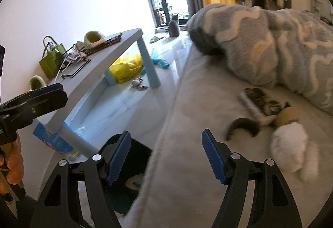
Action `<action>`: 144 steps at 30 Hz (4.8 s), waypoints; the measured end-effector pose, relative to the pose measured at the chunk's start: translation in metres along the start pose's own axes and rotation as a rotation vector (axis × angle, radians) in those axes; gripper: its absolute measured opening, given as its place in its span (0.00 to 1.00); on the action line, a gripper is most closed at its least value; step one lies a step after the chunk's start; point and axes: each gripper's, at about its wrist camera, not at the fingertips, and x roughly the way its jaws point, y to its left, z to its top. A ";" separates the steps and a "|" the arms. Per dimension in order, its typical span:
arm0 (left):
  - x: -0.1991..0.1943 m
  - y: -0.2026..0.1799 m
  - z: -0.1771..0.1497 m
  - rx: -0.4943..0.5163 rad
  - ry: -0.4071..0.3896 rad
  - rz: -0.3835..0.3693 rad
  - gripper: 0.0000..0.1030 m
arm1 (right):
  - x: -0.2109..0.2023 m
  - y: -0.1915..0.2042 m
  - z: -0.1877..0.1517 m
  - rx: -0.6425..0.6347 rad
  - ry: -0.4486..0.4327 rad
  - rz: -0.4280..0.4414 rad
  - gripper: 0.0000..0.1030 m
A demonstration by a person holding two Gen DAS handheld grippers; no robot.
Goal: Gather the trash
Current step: 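Move both tools back toward the items on the bed, then grasp the white rolled sock with the right tool, then grasp the black C-shaped plastic piece with the left tool, then carry the sock and black piece with both tools to the black bin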
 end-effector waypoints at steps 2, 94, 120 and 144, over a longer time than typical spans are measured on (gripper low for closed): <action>0.004 -0.007 0.002 0.010 0.002 -0.006 0.70 | -0.005 -0.010 0.001 0.021 -0.011 -0.005 0.71; 0.188 -0.150 0.000 0.186 0.195 -0.182 0.33 | -0.055 -0.192 -0.007 0.250 -0.029 0.066 0.36; 0.136 -0.130 -0.012 0.171 0.195 -0.166 0.16 | -0.062 -0.147 -0.006 0.220 -0.052 0.086 0.36; 0.074 -0.029 -0.058 0.066 0.284 0.019 0.16 | -0.050 -0.039 -0.014 0.132 -0.047 0.158 0.36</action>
